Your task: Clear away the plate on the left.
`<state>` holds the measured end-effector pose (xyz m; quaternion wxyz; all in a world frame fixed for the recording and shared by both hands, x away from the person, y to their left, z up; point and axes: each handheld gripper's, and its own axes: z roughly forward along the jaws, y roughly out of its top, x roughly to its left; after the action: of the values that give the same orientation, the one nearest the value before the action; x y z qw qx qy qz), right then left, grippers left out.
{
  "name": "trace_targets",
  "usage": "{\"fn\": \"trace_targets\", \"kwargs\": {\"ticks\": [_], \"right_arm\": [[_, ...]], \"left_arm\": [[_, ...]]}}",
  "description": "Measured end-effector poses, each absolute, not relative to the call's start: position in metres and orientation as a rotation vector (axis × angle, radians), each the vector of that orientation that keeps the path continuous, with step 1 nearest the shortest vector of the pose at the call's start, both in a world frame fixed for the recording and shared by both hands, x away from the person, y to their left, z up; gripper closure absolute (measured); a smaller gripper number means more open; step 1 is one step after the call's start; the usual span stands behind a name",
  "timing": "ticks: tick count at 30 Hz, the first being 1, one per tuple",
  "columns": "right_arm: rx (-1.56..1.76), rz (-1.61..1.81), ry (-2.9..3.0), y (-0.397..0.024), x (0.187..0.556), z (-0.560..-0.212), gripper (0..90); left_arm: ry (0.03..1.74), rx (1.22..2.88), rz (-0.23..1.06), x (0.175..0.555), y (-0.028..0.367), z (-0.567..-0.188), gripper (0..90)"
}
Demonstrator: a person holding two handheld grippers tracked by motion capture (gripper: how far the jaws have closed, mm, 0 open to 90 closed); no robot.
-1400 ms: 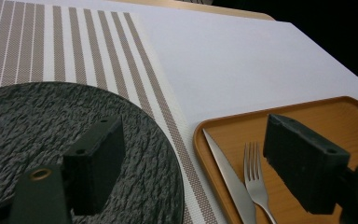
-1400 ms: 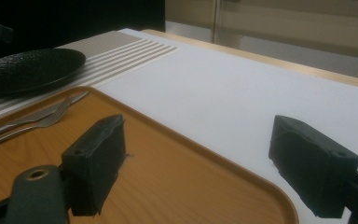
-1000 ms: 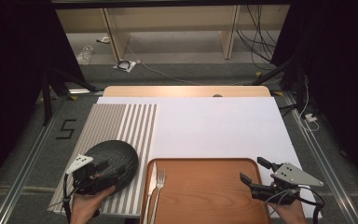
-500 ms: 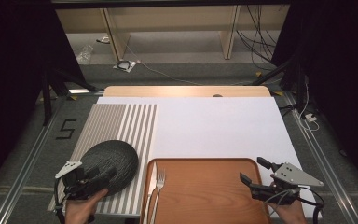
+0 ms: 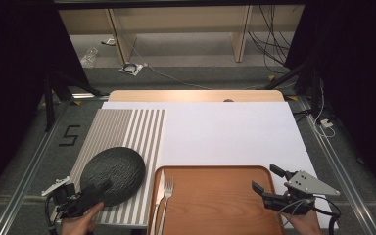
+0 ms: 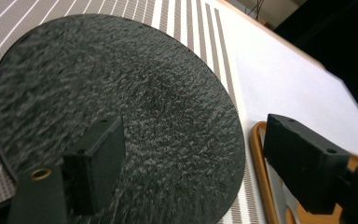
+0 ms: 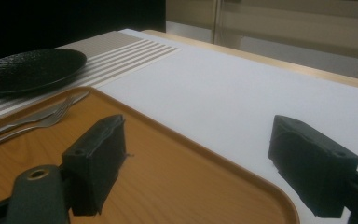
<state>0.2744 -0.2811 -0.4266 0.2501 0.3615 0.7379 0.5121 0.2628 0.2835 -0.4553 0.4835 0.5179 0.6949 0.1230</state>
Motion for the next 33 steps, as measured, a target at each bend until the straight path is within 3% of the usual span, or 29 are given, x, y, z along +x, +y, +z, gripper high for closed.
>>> {"fn": "trace_targets", "kwargs": {"ticks": [10, 33], "right_arm": [[0.980, 1.393, 2.010, -0.280, 0.275, -0.427, 19.8], [0.979, 1.395, 2.011, -0.280, 0.275, -0.427, 19.9]], "left_arm": [[1.781, 1.085, 0.265, 0.252, 0.295, -0.461, 21.1], [1.912, 0.752, 0.057, 0.236, 0.315, -0.483, 21.1]]}}
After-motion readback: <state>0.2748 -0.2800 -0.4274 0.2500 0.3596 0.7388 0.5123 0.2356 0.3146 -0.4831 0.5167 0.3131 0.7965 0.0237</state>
